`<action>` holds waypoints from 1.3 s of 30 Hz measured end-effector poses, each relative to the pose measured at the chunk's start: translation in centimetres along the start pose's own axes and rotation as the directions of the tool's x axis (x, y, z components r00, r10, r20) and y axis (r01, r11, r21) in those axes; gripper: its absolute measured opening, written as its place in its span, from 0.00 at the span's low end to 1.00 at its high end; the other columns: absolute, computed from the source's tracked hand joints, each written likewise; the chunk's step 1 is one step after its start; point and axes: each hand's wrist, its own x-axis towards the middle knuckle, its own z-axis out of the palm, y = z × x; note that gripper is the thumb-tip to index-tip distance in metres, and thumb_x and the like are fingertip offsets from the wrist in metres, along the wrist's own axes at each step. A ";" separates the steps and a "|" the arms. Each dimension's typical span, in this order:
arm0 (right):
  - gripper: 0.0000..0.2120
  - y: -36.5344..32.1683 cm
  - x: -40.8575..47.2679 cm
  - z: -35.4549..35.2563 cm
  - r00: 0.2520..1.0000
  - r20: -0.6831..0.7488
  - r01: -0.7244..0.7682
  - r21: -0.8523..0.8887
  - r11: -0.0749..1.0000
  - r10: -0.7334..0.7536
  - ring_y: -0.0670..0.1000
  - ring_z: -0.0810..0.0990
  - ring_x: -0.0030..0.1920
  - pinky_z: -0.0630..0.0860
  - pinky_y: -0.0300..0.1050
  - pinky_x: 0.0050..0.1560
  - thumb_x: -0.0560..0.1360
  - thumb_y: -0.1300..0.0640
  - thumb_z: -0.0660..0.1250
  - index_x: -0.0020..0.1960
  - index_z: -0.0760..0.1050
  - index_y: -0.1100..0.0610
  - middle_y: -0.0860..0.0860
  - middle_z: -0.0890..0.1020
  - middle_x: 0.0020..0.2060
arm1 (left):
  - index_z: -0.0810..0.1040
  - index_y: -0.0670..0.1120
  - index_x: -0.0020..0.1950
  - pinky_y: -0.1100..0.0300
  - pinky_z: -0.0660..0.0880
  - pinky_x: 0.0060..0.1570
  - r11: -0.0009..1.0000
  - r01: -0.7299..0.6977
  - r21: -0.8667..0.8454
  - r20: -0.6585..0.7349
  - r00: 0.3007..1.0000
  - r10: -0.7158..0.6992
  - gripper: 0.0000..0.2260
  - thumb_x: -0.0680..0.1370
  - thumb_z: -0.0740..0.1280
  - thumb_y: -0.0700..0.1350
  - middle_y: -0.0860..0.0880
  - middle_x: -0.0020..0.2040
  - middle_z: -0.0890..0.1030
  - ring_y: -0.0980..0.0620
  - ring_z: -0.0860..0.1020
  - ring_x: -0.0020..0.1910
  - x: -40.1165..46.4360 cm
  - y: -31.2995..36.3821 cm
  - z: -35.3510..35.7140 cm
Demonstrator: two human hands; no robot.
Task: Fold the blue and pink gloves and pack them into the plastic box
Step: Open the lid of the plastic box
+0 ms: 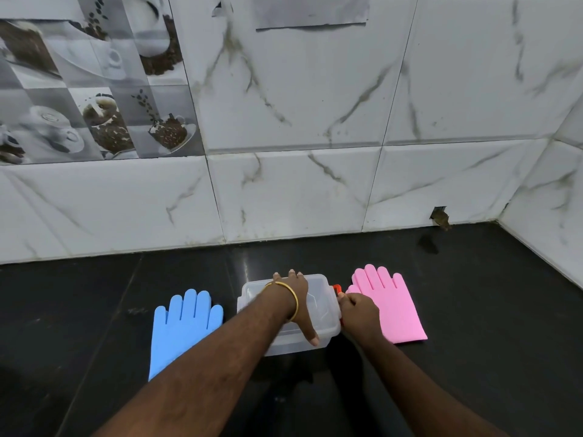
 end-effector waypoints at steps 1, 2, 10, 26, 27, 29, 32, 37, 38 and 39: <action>0.13 0.2 0.1 -0.1 0.998 0.038 -0.051 0.067 0.996 0.049 0.47 0.83 0.37 0.77 0.39 0.33 0.80 0.52 0.63 0.39 0.78 0.55 0.50 0.84 0.35 | 0.47 0.45 0.78 0.42 0.54 0.74 1.000 0.004 -0.002 0.000 1.000 -0.004 0.63 0.55 0.79 0.66 0.42 0.80 0.52 0.40 0.52 0.78 0.0 0.0 0.0; 0.13 0.3 0.2 -0.1 0.991 0.091 -0.110 0.135 0.985 0.099 0.48 0.85 0.37 0.80 0.41 0.33 0.81 0.52 0.63 0.41 0.80 0.56 0.51 0.85 0.36 | 0.48 0.46 0.78 0.42 0.55 0.74 1.000 0.008 -0.005 -0.002 1.000 -0.008 0.63 0.55 0.79 0.66 0.43 0.80 0.52 0.40 0.53 0.78 0.1 0.0 0.1; 0.04 2.1 0.3 0.1 0.918 0.353 -0.268 0.214 0.939 0.182 0.52 0.87 0.42 0.83 0.44 0.37 0.75 0.58 0.72 0.48 0.81 0.58 0.52 0.87 0.38 | 0.48 0.46 0.78 0.41 0.57 0.73 1.000 0.010 -0.011 -0.005 1.000 -0.011 0.63 0.54 0.79 0.67 0.43 0.80 0.52 0.40 0.54 0.77 -0.3 0.1 0.1; 0.45 -8.9 -1.7 0.0 0.697 0.506 0.690 -0.281 0.667 -0.508 0.48 0.66 0.71 0.64 0.50 0.72 0.61 0.30 0.73 0.74 0.63 0.43 0.45 0.69 0.72 | 0.77 0.47 0.60 0.56 0.73 0.59 0.399 -0.177 -0.900 -0.388 0.744 -0.544 0.11 0.79 0.65 0.46 0.44 0.61 0.80 0.47 0.78 0.57 -4.2 -9.5 6.6; 0.51 -10.5 -2.4 2.0 0.616 0.622 0.763 -0.317 0.563 -0.484 0.50 0.63 0.74 0.60 0.52 0.73 0.58 0.27 0.72 0.75 0.58 0.41 0.45 0.65 0.74 | 0.78 0.46 0.55 0.55 0.75 0.55 0.250 -0.121 -0.961 -0.252 0.756 -0.604 0.07 0.79 0.64 0.44 0.42 0.58 0.81 0.45 0.79 0.53 -4.7 -11.4 7.6; 0.58 -11.2 -2.8 3.7 0.528 0.724 0.840 -0.371 0.395 -0.444 0.54 0.59 0.76 0.55 0.56 0.74 0.53 0.26 0.73 0.76 0.52 0.40 0.47 0.60 0.76 | 0.78 0.43 0.53 0.51 0.79 0.46 -0.023 0.011 -1.000 0.022 0.851 -0.525 0.08 0.79 0.60 0.42 0.39 0.55 0.82 0.43 0.80 0.47 -4.7 -11.6 8.4; 0.63 -11.2 -2.8 5.7 0.505 0.808 0.860 -0.438 0.264 -0.305 0.58 0.50 0.79 0.47 0.66 0.75 0.52 0.27 0.75 0.77 0.45 0.40 0.51 0.53 0.79 | 0.80 0.42 0.53 0.54 0.80 0.41 -0.224 0.178 -0.958 0.248 0.907 -0.342 0.12 0.77 0.58 0.41 0.43 0.50 0.85 0.44 0.83 0.46 -4.8 -10.2 9.4; 0.61 -12.0 -3.0 8.1 0.526 0.838 0.846 -0.497 0.192 -0.146 0.62 0.46 0.79 0.45 0.76 0.71 0.53 0.29 0.76 0.76 0.45 0.36 0.53 0.48 0.80 | 0.80 0.44 0.53 0.55 0.80 0.43 -0.377 0.198 -0.905 0.319 0.902 -0.291 0.10 0.79 0.59 0.41 0.44 0.46 0.85 0.46 0.82 0.44 -4.5 -10.1 10.4; 0.61 -12.1 -3.1 8.3 0.530 0.837 0.844 -0.505 0.181 -0.138 0.63 0.48 0.79 0.45 0.77 0.70 0.53 0.29 0.76 0.76 0.45 0.35 0.53 0.49 0.80 | 0.80 0.44 0.53 0.56 0.80 0.40 -0.379 0.194 -0.905 0.316 0.903 -0.292 0.09 0.79 0.61 0.42 0.43 0.46 0.85 0.47 0.82 0.44 -4.4 -10.2 10.5; 0.61 -12.2 -3.1 8.5 0.533 0.835 0.843 -0.511 0.169 -0.134 0.64 0.50 0.78 0.46 0.78 0.69 0.53 0.29 0.77 0.76 0.46 0.35 0.54 0.50 0.79 | 0.80 0.44 0.52 0.58 0.80 0.38 -0.377 0.193 -0.906 0.315 0.902 -0.296 0.08 0.79 0.62 0.43 0.43 0.46 0.85 0.47 0.82 0.43 -4.3 -10.2 10.5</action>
